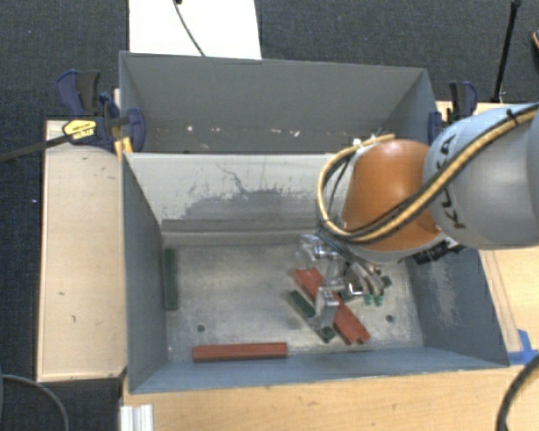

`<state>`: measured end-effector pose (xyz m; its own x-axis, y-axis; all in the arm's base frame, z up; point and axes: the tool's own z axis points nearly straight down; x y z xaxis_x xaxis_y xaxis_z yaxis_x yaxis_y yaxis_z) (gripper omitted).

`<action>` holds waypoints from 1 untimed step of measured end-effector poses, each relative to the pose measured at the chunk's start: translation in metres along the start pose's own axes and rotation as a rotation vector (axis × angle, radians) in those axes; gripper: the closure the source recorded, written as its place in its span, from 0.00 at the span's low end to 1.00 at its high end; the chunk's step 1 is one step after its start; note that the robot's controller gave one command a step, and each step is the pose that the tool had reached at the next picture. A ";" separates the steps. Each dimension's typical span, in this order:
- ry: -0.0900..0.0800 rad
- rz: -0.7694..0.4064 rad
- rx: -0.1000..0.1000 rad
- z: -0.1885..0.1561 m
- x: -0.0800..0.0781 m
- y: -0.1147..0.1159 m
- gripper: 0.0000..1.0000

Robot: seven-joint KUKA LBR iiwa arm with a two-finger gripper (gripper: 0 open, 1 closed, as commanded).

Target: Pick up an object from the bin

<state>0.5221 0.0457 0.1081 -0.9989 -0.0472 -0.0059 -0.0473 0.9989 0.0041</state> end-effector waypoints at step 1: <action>0.005 0.097 0.004 0.038 0.018 -0.053 0.00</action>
Offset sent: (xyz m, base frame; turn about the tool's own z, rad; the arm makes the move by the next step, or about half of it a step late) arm -0.0155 -0.0521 -0.0381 0.0910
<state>0.5067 -0.0078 0.0697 -0.9987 0.0501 -0.0002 0.0501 0.9987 0.0003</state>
